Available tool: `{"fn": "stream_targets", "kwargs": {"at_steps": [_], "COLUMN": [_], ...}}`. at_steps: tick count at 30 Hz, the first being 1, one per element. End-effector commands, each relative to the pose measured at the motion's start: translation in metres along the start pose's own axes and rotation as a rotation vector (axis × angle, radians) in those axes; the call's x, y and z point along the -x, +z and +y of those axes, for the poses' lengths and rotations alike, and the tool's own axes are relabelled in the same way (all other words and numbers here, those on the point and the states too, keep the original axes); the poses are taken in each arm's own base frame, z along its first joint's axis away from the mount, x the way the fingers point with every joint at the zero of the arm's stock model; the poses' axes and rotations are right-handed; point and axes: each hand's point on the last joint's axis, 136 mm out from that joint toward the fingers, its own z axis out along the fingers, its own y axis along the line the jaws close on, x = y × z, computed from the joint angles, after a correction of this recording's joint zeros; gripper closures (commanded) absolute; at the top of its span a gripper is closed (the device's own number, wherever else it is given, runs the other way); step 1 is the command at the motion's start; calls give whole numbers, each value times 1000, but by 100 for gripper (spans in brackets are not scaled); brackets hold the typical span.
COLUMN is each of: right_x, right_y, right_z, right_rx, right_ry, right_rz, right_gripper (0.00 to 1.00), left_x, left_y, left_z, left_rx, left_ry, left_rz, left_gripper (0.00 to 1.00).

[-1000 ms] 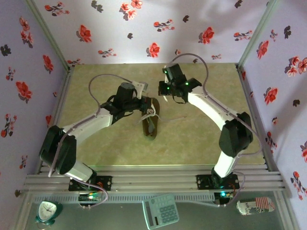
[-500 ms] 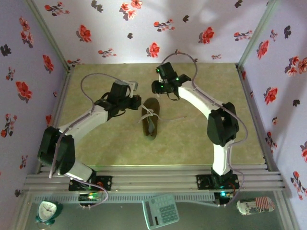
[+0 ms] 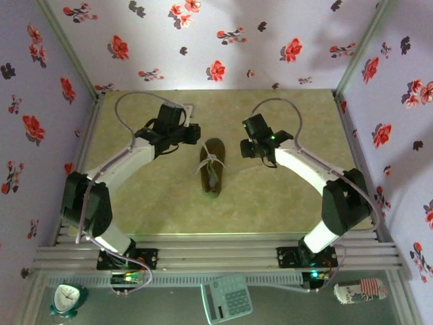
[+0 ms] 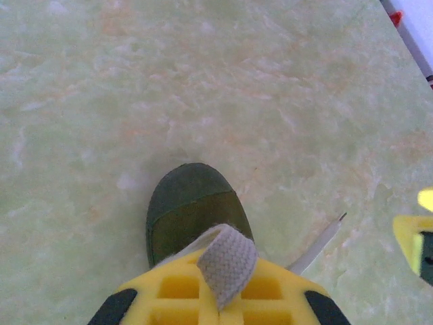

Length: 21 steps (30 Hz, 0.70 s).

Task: Tie the shoes

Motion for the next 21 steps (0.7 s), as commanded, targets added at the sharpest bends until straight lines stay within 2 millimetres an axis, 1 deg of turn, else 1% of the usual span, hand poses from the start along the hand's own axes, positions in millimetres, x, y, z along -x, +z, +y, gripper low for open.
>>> {"fn": "stream_targets", "kwargs": {"at_steps": [1,2,4,6,8,10,15,21], "right_x": [-15,-16,-16,-22,-34,-42,-44,-56], "right_y": [13,15,18,25,33,42,57,72], "right_z": [-26,-33,-45,-45,-40,-32,-12,-6], "right_rx": [-101,-138,-227,-256,-276,-297,-294,-330], "right_ry": [-35,14,148,315,475,600,742,816], "right_rz": [134,168,170,162,158,124,85,105], "right_gripper": [49,50,56,58,64,64,60,58], "left_x": [9,10,13,14,16,16,16,18], "left_y": [2,3,3,3,4,6,7,5], "left_z": [3,4,3,2,0,-1,-3,-4], "left_rx": [18,20,16,12,7,1,-9,-11], "left_ry": [21,16,12,11,12,13,30,50], "left_rz": [5,7,5,2,1,4,12,15], "left_gripper": [100,100,100,100,100,100,100,100]}}
